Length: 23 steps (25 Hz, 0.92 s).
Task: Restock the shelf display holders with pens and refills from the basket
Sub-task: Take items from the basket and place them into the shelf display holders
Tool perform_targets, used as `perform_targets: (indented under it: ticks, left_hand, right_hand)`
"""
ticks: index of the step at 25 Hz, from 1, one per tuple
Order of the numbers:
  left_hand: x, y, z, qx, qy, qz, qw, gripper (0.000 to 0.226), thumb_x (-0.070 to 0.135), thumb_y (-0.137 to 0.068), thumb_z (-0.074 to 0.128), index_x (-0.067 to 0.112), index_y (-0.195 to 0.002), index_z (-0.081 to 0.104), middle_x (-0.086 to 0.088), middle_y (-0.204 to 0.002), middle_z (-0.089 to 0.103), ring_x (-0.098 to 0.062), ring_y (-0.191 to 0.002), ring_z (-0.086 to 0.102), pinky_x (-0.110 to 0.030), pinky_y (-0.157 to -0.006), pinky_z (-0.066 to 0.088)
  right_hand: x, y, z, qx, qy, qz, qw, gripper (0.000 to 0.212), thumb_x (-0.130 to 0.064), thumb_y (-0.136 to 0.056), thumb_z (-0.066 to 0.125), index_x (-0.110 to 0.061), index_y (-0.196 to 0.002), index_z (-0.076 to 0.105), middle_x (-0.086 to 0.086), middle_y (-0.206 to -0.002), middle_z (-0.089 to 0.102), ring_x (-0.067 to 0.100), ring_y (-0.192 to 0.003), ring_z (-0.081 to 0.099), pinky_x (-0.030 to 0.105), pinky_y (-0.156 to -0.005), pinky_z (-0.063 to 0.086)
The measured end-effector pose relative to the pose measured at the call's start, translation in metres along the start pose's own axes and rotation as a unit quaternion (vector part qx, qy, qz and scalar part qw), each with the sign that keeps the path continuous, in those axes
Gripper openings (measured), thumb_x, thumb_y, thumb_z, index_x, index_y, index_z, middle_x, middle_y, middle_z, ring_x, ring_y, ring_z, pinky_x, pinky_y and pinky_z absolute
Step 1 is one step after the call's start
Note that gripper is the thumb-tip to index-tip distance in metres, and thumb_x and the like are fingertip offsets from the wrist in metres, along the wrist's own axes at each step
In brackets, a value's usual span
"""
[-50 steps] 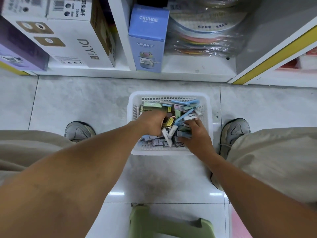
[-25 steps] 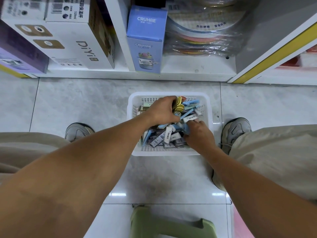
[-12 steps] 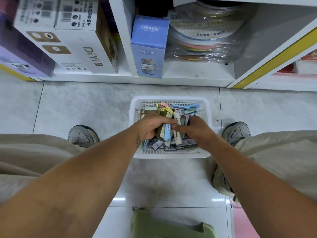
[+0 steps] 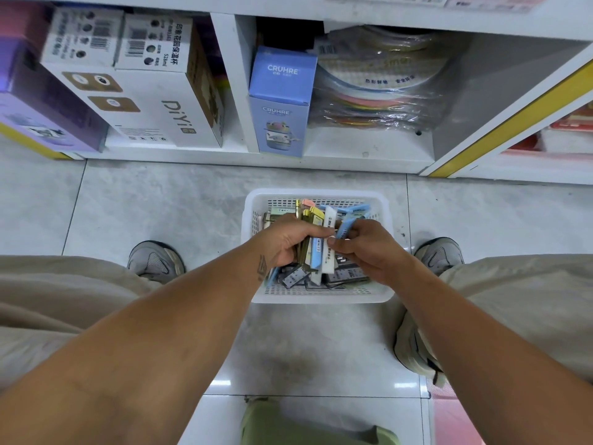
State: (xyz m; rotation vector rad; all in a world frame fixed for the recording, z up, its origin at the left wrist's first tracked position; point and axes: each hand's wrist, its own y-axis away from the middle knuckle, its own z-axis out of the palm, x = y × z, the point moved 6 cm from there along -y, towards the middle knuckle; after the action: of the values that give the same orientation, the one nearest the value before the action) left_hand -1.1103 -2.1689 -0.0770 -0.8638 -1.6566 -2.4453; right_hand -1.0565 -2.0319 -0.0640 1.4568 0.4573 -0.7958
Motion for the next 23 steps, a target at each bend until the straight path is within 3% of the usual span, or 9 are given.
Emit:
perform_targets:
  ticks: [4, 9, 12, 15, 18, 21, 23]
  left_hand:
    - [0.008, 0.011, 0.003, 0.005, 0.007, 0.021, 1.0, 0.042, 0.007, -0.067, 0.087, -0.001, -0.106, 0.071, -0.02, -0.097, 0.075, -0.034, -0.09, 0.074, -0.055, -0.079, 0.059]
    - [0.041, 0.043, 0.008, 0.042, -0.01, 0.091, 0.995, 0.04, 0.005, -0.064, 0.088, 0.001, -0.101, 0.073, -0.018, -0.092, 0.076, -0.033, -0.086, 0.074, -0.055, -0.081, 0.058]
    - [0.063, 0.074, 0.019, 0.046, -0.023, 0.128, 0.99, 0.04, 0.002, -0.063, 0.088, 0.001, -0.1, 0.073, -0.018, -0.091, 0.076, -0.033, -0.085, 0.075, -0.055, -0.081, 0.058]
    - [0.088, 0.11, 0.03, 0.064, -0.015, 0.153, 0.986, 0.041, 0.0, -0.064, 0.087, -0.003, -0.102, 0.071, -0.022, -0.09, 0.075, -0.036, -0.083, 0.074, -0.058, -0.078, 0.058]
    - [0.12, 0.154, 0.043, 0.063, -0.008, 0.182, 0.981, 0.041, 0.001, -0.067, 0.086, -0.005, -0.104, 0.069, -0.024, -0.094, 0.074, -0.035, -0.078, 0.074, -0.05, -0.068, 0.06]
    - [0.151, 0.197, 0.055, 0.041, 0.003, 0.2, 0.979, 0.037, 0.003, -0.069, 0.084, -0.003, -0.103, 0.07, -0.021, -0.093, 0.075, -0.032, -0.075, 0.074, -0.049, -0.071, 0.061]
    - [0.174, 0.224, 0.061, 0.034, 0.003, 0.217, 0.976, 0.036, 0.007, -0.065, 0.085, 0.001, -0.098, 0.072, -0.015, -0.085, 0.076, -0.027, -0.068, 0.073, -0.043, -0.062, 0.061]
  right_hand:
    - [-0.017, 0.004, -0.007, 0.06, 0.072, -0.03, 0.995, 0.027, 0.003, -0.076, 0.081, -0.01, -0.098, 0.073, 0.002, -0.09, 0.079, 0.017, -0.082, 0.076, 0.026, -0.066, 0.06]
    - [-0.057, 0.027, 0.003, 0.015, 0.096, -0.069, 0.993, 0.023, 0.008, -0.083, 0.072, -0.001, -0.104, 0.073, 0.014, -0.097, 0.077, 0.028, -0.09, 0.075, 0.034, -0.078, 0.061]
    - [-0.093, 0.053, 0.009, 0.047, 0.108, -0.069, 0.991, 0.017, 0.006, -0.086, 0.07, 0.0, -0.102, 0.069, 0.017, -0.094, 0.076, 0.023, -0.078, 0.076, 0.027, -0.067, 0.061]
    - [-0.135, 0.085, 0.012, 0.123, 0.171, -0.085, 0.974, 0.014, 0.001, -0.084, 0.075, -0.003, -0.093, 0.065, 0.017, -0.083, 0.073, 0.025, -0.065, 0.074, 0.032, -0.055, 0.061]
    - [-0.182, 0.124, 0.017, 0.143, 0.194, -0.132, 0.961, 0.013, 0.001, -0.085, 0.074, 0.0, -0.096, 0.068, 0.018, -0.084, 0.073, 0.021, -0.063, 0.073, 0.028, -0.05, 0.057]
    - [-0.225, 0.164, 0.023, 0.122, 0.199, -0.157, 0.96, 0.015, -0.009, -0.085, 0.076, -0.006, -0.098, 0.071, 0.007, -0.075, 0.073, 0.013, -0.061, 0.072, 0.021, -0.044, 0.049]
    - [-0.257, 0.188, 0.021, 0.136, 0.228, -0.197, 0.944, 0.018, -0.02, -0.081, 0.081, -0.011, -0.095, 0.075, -0.001, -0.073, 0.071, 0.011, -0.065, 0.067, 0.018, -0.046, 0.045]
